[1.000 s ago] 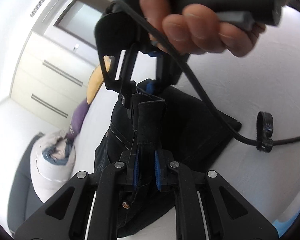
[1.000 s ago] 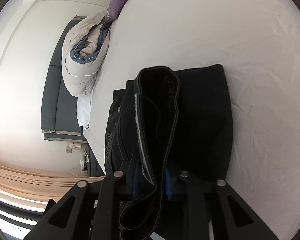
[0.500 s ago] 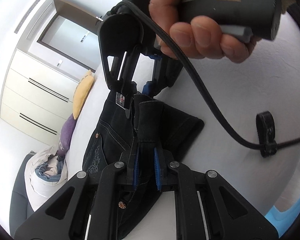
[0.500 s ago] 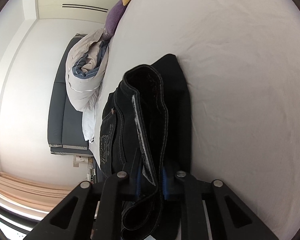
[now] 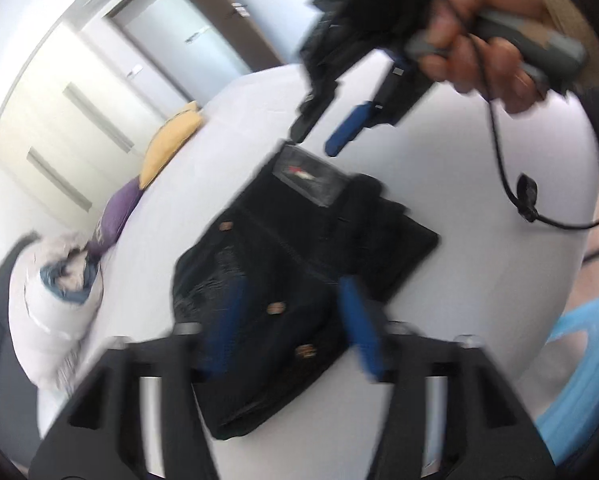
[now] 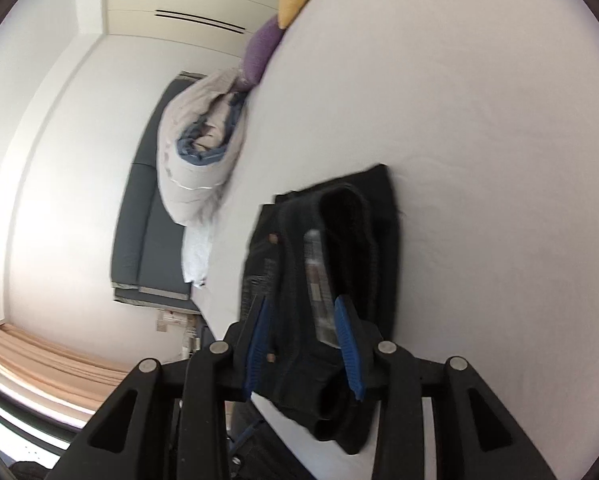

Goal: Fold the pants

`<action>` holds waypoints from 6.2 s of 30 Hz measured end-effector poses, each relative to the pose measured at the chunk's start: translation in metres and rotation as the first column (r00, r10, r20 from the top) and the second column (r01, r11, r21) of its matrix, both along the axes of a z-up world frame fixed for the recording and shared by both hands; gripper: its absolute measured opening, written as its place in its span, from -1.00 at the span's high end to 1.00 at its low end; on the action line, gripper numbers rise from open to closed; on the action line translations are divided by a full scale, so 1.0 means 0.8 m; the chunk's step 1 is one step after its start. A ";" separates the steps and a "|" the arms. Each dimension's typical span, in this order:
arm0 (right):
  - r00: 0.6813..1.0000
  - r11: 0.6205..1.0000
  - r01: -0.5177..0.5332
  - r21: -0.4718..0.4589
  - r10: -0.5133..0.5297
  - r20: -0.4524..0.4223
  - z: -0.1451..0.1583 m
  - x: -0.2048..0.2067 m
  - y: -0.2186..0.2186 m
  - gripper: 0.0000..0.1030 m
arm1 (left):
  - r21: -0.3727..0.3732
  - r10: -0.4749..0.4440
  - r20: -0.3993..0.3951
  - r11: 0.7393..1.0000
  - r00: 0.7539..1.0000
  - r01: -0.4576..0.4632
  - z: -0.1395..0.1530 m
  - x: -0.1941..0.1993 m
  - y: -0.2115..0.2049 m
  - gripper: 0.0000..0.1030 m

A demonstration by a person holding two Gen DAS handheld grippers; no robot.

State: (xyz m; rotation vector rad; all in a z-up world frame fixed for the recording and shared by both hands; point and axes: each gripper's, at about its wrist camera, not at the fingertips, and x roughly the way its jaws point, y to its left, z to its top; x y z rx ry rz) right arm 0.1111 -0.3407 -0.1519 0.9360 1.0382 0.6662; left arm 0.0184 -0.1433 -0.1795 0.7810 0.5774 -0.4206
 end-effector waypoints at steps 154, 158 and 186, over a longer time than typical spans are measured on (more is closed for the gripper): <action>0.914 0.508 0.393 -0.767 -0.125 0.386 0.261 -0.198 0.070 -1.00 | -0.378 0.542 -0.391 0.642 0.744 -0.667 0.201 -0.029 0.115 -1.00; 0.918 0.509 0.384 -0.771 -0.123 0.376 0.257 -0.195 0.071 -1.00 | -0.372 0.542 -0.395 0.644 0.742 -0.668 0.197 -0.026 0.114 -1.00; 0.925 0.513 0.369 -0.775 -0.118 0.362 0.244 -0.189 0.069 -1.00 | -0.369 0.536 -0.412 0.641 0.737 -0.673 0.185 -0.017 0.111 -1.00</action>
